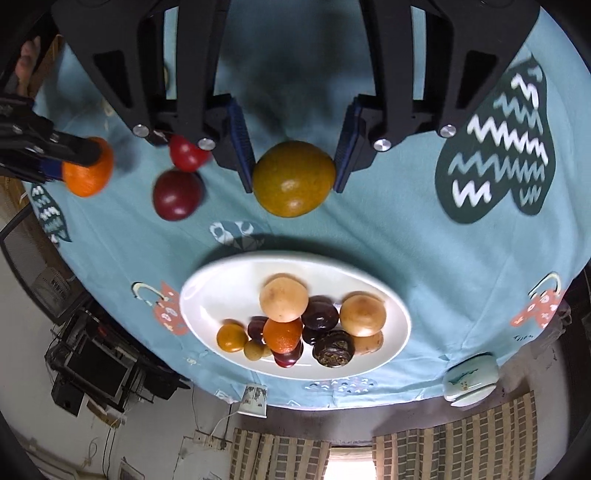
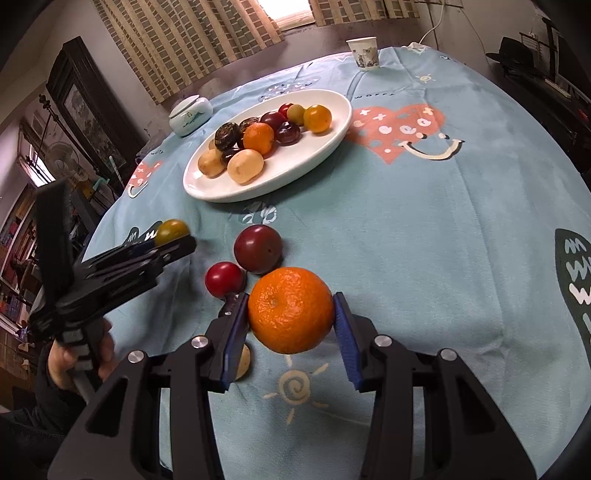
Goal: Organize fruits
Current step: 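Carry olive-yellow fruit and orange onto the plate and release both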
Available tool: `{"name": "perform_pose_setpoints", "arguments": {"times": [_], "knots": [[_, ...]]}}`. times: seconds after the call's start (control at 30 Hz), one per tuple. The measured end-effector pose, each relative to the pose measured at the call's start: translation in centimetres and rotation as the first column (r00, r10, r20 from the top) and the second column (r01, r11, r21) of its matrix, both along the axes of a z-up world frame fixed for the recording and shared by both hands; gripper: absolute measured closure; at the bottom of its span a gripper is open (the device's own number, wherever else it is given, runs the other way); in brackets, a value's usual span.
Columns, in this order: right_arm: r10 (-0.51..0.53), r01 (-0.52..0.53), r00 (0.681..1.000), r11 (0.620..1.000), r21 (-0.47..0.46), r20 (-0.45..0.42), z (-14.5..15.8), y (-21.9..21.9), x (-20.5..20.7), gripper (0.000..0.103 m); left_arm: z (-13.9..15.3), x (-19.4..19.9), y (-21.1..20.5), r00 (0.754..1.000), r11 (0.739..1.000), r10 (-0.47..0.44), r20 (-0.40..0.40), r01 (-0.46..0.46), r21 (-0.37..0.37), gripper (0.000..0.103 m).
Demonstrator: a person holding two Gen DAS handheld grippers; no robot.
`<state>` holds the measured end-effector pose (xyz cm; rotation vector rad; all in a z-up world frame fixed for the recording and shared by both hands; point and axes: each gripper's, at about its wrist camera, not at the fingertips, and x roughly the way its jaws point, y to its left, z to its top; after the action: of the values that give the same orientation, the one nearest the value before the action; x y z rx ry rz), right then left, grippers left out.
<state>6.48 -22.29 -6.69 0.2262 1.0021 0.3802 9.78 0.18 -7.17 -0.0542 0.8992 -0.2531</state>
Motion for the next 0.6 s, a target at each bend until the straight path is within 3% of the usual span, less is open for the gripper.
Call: {"name": "perform_pose_setpoints", "arguments": {"times": [0.3,0.6], "knots": [[0.029,-0.029,1.0,0.999,-0.02,-0.001,0.2,2.4,0.6,0.057,2.0,-3.2,1.3,0.999,0.998,-0.04,0.014,0.041,-0.056,0.061],[0.082,-0.082,0.997,0.996,-0.035,0.005,1.3,3.4,2.5,0.057,6.6,-1.3,2.2,0.995,0.998,-0.066,0.073,0.066,-0.005,0.06]]}}
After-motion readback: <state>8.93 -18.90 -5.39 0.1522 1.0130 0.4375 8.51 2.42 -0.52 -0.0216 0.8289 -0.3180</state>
